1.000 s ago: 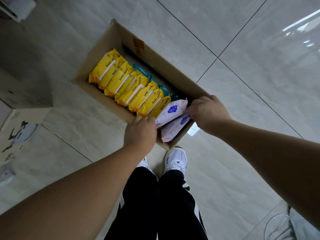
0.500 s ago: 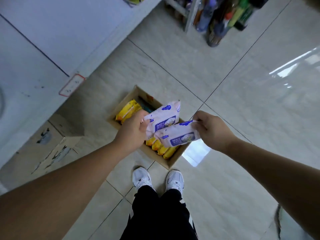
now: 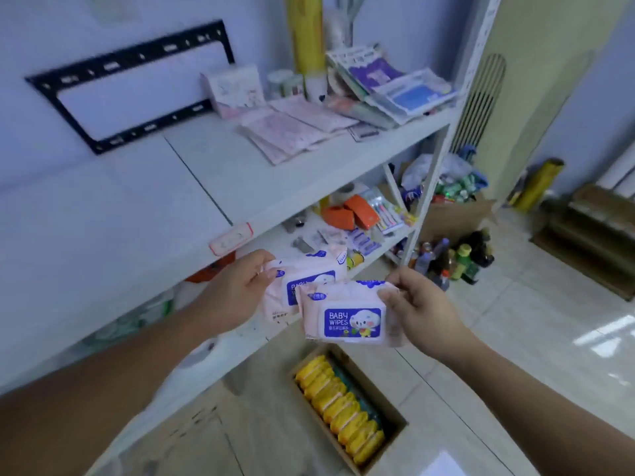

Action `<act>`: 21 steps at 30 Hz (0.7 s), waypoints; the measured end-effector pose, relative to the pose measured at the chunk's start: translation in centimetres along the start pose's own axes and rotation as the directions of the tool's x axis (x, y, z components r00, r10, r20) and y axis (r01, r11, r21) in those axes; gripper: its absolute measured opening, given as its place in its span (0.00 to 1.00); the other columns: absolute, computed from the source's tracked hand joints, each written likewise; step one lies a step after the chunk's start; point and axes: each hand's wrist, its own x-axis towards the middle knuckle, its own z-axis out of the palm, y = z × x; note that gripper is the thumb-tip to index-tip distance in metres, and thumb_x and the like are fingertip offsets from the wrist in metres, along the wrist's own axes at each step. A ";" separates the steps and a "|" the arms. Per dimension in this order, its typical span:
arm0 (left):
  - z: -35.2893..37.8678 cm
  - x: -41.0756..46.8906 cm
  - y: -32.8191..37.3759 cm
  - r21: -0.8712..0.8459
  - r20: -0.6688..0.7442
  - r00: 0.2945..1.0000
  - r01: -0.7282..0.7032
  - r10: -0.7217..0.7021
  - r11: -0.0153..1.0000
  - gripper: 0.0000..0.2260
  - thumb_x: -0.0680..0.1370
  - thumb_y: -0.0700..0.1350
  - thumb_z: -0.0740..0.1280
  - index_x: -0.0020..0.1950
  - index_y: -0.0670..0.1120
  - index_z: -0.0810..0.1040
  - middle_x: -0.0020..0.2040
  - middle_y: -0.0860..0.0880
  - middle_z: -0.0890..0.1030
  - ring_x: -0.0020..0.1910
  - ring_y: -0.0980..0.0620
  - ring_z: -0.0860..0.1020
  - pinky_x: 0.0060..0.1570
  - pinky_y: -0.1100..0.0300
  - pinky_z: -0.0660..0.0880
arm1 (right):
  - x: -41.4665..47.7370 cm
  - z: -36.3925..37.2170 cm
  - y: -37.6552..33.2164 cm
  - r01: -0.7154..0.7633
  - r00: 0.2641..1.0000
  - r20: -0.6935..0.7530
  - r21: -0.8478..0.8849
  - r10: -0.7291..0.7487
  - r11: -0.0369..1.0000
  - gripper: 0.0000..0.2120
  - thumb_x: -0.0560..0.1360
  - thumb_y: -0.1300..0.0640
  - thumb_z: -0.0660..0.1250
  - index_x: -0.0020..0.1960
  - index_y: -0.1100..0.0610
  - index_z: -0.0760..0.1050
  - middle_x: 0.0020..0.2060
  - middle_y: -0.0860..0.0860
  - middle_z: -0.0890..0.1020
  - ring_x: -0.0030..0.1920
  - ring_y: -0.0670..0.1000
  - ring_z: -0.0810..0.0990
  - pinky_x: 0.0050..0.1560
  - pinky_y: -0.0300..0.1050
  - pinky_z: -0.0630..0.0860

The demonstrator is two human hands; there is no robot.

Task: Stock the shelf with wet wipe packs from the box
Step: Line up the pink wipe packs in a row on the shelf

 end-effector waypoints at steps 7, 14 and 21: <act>-16.1 -8.9 3.4 -0.044 -0.292 0.953 0.077 -0.086 0.996 0.06 0.84 0.46 0.62 0.48 0.52 0.77 0.43 0.53 0.82 0.38 0.58 0.77 0.41 0.60 0.72 | 1.4 2.6 -16.0 0.261 0.959 0.091 0.080 -0.268 0.962 0.09 0.81 0.57 0.66 0.43 0.57 0.74 0.29 0.46 0.80 0.27 0.39 0.76 0.28 0.31 0.70; -25.0 -19.0 -3.1 -0.082 -0.470 0.858 0.191 -0.207 0.978 0.06 0.84 0.45 0.62 0.48 0.51 0.77 0.36 0.59 0.81 0.31 0.64 0.74 0.34 0.62 0.68 | 1.7 12.5 -25.0 0.355 0.887 0.281 0.095 -0.367 0.930 0.09 0.81 0.55 0.64 0.43 0.55 0.73 0.34 0.44 0.84 0.33 0.40 0.81 0.30 0.37 0.73; -29.9 -26.1 -13.3 -0.194 -0.516 0.768 0.325 -0.379 0.925 0.05 0.84 0.47 0.63 0.55 0.52 0.78 0.56 0.53 0.82 0.55 0.53 0.80 0.60 0.53 0.77 | 1.5 25.4 -29.3 0.376 0.811 0.446 0.098 -0.379 0.921 0.09 0.81 0.56 0.64 0.43 0.57 0.72 0.37 0.47 0.85 0.37 0.42 0.84 0.32 0.37 0.75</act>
